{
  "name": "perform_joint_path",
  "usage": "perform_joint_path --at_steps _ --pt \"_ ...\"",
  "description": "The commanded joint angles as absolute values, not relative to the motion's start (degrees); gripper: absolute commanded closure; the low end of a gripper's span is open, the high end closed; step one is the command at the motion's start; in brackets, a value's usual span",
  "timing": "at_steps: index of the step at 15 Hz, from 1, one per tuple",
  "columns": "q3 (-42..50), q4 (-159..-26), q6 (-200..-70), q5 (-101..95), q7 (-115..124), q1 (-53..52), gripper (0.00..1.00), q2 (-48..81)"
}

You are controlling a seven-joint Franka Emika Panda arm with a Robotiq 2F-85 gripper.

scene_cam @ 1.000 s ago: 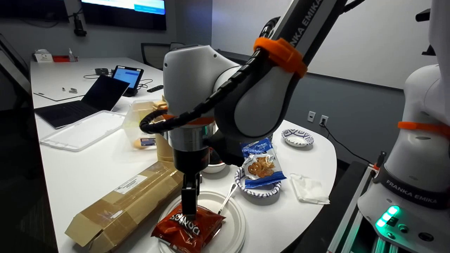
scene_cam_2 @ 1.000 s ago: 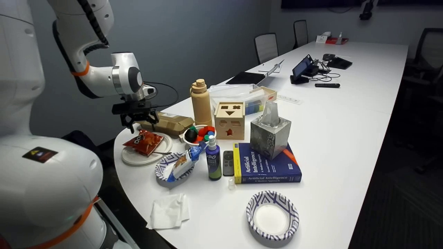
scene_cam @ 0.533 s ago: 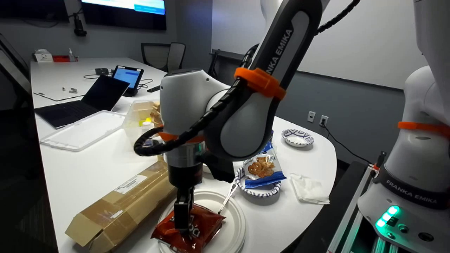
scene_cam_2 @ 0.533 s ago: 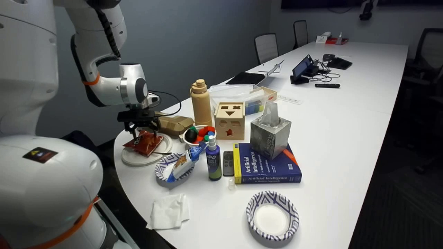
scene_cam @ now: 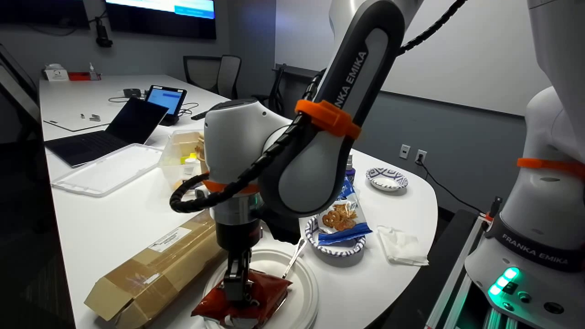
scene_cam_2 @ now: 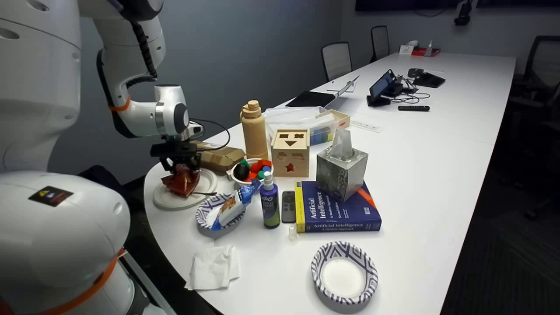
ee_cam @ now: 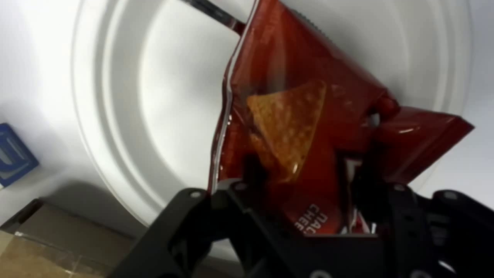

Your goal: Remove the lid from the white and blue bottle, move the white and blue packet to the bowl on the left then place the red packet in the bowl on the right.

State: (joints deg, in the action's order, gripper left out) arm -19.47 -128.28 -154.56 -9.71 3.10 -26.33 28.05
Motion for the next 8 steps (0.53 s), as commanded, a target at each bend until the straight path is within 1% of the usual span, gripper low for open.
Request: perform_joint_path --at_steps 1,5,6,7,8 --pt "-19.3 -127.2 -154.6 -8.8 3.1 -27.1 0.7 27.9" --pt "-23.1 -127.3 -149.6 -4.0 1.8 -24.9 0.98 22.8" --pt "-24.1 -127.4 -146.8 -2.1 1.9 -24.5 0.94 20.7" --pt "-24.6 -127.3 -144.4 -0.6 2.4 -24.4 0.98 19.0" --pt "-25.1 -127.3 -141.4 1.0 2.9 -24.2 0.99 16.8"
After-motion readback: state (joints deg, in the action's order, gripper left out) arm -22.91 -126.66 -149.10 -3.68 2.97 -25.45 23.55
